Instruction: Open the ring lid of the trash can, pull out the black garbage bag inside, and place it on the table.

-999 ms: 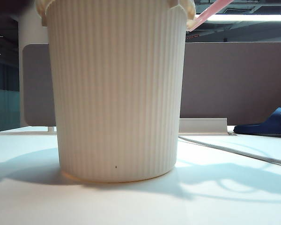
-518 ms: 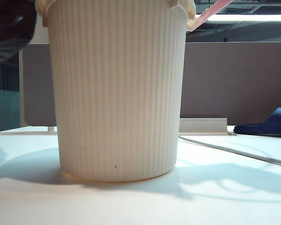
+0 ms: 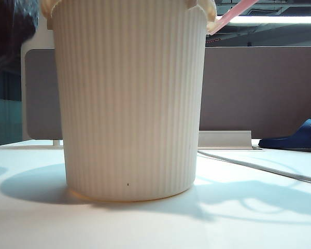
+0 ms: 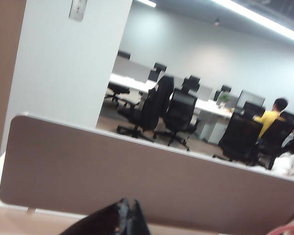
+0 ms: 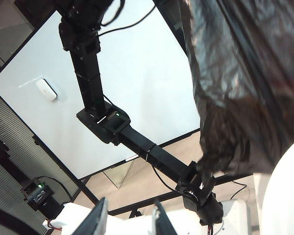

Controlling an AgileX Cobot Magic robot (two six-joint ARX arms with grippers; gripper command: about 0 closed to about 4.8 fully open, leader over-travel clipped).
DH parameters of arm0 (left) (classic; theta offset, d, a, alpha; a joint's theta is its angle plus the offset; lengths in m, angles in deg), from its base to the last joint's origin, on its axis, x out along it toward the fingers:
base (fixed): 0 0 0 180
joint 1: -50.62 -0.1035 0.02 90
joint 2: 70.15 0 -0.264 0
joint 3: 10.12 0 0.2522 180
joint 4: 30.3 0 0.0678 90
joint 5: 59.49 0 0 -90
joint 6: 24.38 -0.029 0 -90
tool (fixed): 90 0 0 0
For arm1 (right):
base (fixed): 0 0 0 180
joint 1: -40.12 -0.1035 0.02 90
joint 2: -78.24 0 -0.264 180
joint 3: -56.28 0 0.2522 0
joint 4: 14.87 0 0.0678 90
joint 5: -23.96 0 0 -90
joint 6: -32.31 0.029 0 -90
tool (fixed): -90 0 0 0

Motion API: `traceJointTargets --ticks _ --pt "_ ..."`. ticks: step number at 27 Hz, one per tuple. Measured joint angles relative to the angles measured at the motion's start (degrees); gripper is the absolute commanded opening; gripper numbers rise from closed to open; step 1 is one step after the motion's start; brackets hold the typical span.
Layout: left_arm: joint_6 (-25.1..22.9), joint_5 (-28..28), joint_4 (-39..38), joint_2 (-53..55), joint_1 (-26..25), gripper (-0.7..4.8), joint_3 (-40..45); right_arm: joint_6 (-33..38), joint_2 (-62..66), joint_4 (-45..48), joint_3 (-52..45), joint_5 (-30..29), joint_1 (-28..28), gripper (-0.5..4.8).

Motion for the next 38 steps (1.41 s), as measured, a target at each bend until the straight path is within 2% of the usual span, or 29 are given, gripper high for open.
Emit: traceJointTargets --ticks 5,9,16,22,28,30,34,38 --pt "0.0 -1.0 0.2 -1.7 0.0 -0.06 5.5 0.0 0.0 0.0 0.0 0.0 0.0 1.15" --pt "0.0 -1.9 0.4 -2.6 0.0 -0.06 9.0 -0.7 0.0 0.1 0.0 0.0 0.0 0.72" --pt "0.9 -2.5 1.8 -3.9 0.0 -0.06 14.2 -1.8 0.0 4.5 0.0 0.0 0.0 0.72" --pt "3.6 -2.4 3.1 -3.8 -0.7 -0.06 17.7 -2.4 0.0 4.5 0.0 0.6 0.0 0.72" --pt "6.7 -1.1 4.7 -4.0 -2.8 -0.06 22.2 -4.7 0.0 3.6 0.0 5.0 0.0 0.72" --pt "8.7 0.4 5.9 -4.4 -3.9 -0.06 24.5 -7.1 0.0 1.3 0.1 7.2 0.0 0.72" --pt "12.4 2.7 7.6 -4.3 -5.0 -0.06 27.6 -15.4 0.0 -9.9 1.7 12.2 0.0 0.73" --pt "13.8 3.7 8.8 -4.3 -5.0 -0.06 29.6 -26.4 0.0 -26.9 4.6 17.9 0.0 0.77"
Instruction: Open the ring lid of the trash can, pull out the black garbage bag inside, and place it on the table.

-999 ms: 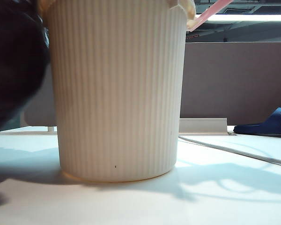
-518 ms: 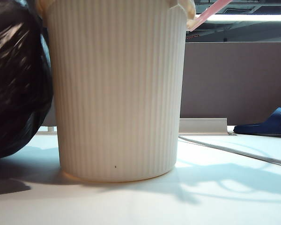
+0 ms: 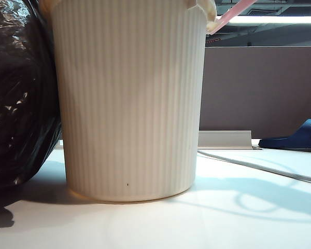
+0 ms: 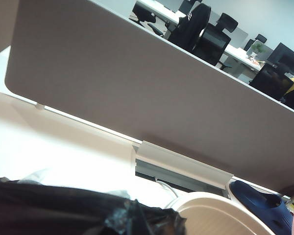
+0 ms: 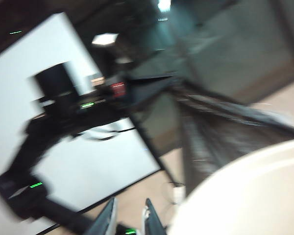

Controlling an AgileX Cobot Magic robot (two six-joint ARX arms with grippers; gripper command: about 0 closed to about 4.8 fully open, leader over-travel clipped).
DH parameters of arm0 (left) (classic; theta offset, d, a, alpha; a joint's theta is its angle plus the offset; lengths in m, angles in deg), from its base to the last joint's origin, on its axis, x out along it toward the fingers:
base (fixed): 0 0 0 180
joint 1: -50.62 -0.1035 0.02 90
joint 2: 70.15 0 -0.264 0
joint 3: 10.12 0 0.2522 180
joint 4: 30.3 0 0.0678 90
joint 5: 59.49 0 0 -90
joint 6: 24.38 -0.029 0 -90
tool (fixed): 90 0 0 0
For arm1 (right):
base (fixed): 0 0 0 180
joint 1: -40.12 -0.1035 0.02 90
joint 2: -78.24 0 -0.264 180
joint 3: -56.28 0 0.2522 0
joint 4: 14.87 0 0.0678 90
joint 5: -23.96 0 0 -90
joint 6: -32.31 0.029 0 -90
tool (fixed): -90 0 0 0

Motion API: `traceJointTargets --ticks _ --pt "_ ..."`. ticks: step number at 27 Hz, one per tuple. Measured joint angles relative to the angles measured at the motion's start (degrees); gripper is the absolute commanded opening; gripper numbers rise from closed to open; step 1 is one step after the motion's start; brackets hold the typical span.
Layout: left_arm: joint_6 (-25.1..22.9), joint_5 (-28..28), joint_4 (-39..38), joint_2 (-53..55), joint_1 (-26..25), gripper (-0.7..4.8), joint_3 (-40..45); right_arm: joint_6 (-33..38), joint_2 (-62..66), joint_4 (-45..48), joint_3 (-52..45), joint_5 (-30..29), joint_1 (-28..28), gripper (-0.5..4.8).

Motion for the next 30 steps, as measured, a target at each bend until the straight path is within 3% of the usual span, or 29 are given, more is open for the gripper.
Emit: traceJointTargets --ticks 4,10,18,30 --pt "1.2 0.3 2.0 0.0 0.0 -0.06 2.3 -15.2 0.0 -22.3 5.6 7.8 -0.4 0.79" --pt "3.3 0.7 4.3 0.0 0.0 -0.06 6.6 -32.2 0.0 -42.8 12.3 17.2 -3.4 0.81" --pt "4.9 1.4 8.1 0.4 0.0 -0.06 10.2 -34.8 0.0 -46.2 13.7 20.5 -5.3 0.81" --pt "4.9 1.5 14.8 1.3 0.0 -0.05 10.2 -36.2 0.3 -49.1 13.7 19.6 -5.4 0.81"
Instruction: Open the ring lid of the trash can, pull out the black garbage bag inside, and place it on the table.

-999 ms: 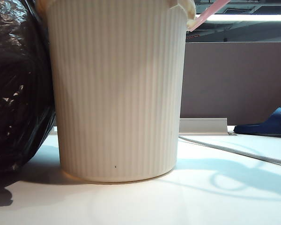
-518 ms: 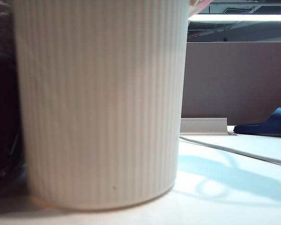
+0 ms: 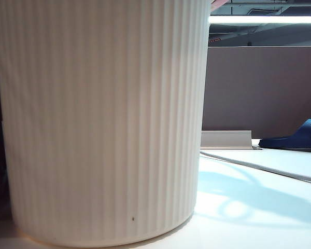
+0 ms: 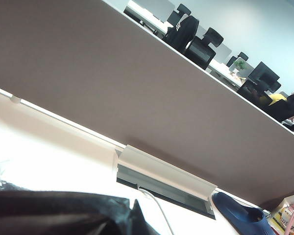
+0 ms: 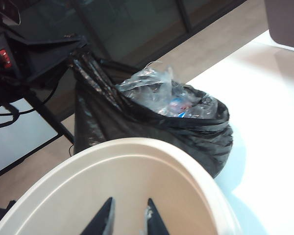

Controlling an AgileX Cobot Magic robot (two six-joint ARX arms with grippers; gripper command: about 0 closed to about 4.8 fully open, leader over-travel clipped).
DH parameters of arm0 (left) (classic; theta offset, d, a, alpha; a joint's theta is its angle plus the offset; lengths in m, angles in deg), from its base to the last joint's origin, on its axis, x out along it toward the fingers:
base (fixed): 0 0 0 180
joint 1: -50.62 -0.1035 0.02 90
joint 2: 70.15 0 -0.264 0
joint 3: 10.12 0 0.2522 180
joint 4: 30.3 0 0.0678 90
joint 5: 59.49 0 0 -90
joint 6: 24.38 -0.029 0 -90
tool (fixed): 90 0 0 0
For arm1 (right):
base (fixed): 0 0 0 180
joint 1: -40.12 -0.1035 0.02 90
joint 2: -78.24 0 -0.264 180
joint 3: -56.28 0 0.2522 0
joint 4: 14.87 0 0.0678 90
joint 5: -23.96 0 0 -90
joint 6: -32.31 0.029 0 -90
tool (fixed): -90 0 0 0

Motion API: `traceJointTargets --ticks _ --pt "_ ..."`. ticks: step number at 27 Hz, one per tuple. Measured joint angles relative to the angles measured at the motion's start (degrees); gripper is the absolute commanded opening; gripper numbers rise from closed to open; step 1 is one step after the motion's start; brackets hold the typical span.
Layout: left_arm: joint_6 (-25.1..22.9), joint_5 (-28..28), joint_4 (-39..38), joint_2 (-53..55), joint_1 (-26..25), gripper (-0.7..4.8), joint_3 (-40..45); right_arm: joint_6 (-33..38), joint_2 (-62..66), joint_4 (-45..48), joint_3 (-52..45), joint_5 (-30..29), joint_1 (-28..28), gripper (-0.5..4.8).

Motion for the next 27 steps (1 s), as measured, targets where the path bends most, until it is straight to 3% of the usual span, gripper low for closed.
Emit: traceJointTargets --ticks 4,9,14,19,23,27 --pt "0.0 0.0 -0.2 0.7 0.0 0.0 0.0 -1.5 0.0 -0.2 0.0 -1.4 -0.7 0.81" --pt "0.0 0.0 0.0 0.6 0.0 0.96 0.0 -2.9 0.0 -0.1 0.0 -3.7 -1.4 0.81" --pt "0.0 0.0 0.1 0.6 0.0 1.0 0.0 -3.1 0.0 -0.1 0.0 -4.1 -2.1 0.81" --pt "-0.1 0.0 0.8 0.6 0.0 1.94 0.0 -3.1 0.0 0.0 0.0 -5.6 -2.0 0.81" --pt "-1.1 0.0 3.5 0.6 0.0 2.0 -0.1 -3.1 0.1 0.0 0.6 -6.2 -2.0 0.81" --pt "-1.2 1.2 5.4 0.6 0.0 2.43 -0.1 -3.4 0.1 0.0 1.2 -6.2 -2.1 0.81"
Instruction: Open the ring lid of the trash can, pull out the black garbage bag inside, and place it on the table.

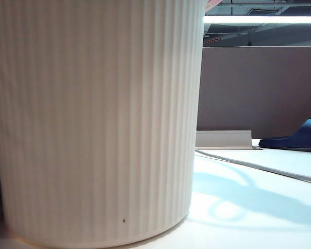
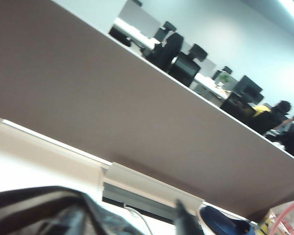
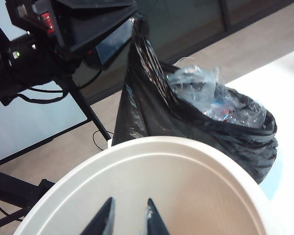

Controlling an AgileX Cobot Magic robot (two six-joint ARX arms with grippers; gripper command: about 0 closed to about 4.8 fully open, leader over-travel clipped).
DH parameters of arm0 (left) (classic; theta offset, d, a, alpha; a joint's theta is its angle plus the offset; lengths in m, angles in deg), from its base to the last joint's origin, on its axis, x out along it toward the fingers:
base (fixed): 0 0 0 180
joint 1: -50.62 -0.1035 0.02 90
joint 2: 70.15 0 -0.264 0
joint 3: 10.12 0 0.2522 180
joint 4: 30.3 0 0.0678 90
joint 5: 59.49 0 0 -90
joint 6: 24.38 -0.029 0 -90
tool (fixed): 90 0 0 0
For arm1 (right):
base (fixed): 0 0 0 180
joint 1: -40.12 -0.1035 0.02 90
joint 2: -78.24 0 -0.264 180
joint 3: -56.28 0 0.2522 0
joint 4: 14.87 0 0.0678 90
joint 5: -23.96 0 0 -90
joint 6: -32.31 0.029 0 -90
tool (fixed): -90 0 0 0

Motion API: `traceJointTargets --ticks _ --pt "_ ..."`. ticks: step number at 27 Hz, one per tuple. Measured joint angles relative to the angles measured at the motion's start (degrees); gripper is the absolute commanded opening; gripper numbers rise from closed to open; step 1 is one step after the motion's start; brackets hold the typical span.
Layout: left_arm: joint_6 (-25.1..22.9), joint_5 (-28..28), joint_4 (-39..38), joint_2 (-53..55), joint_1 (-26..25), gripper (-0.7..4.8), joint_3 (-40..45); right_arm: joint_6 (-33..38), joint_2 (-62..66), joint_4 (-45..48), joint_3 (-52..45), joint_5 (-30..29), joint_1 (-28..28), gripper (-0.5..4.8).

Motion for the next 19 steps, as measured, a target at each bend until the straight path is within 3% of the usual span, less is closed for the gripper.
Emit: traceJointTargets --ticks 6,9,11,19 --pt "-0.2 0.4 0.0 -0.1 0.0 2.56 0.0 -0.7 -0.5 -0.2 0.7 0.1 0.0 0.81" --pt "-0.1 1.6 0.0 -0.6 0.0 3.47 -0.2 -1.0 -0.7 -0.2 0.7 0.0 0.0 0.81" --pt "-0.1 2.3 0.1 -0.7 0.0 3.74 -1.0 -1.4 -0.7 -0.3 0.7 0.1 0.0 0.81" --pt "-0.1 4.7 0.1 -2.3 0.0 3.74 -5.9 -2.4 -1.0 -0.5 0.7 0.1 0.0 0.81"
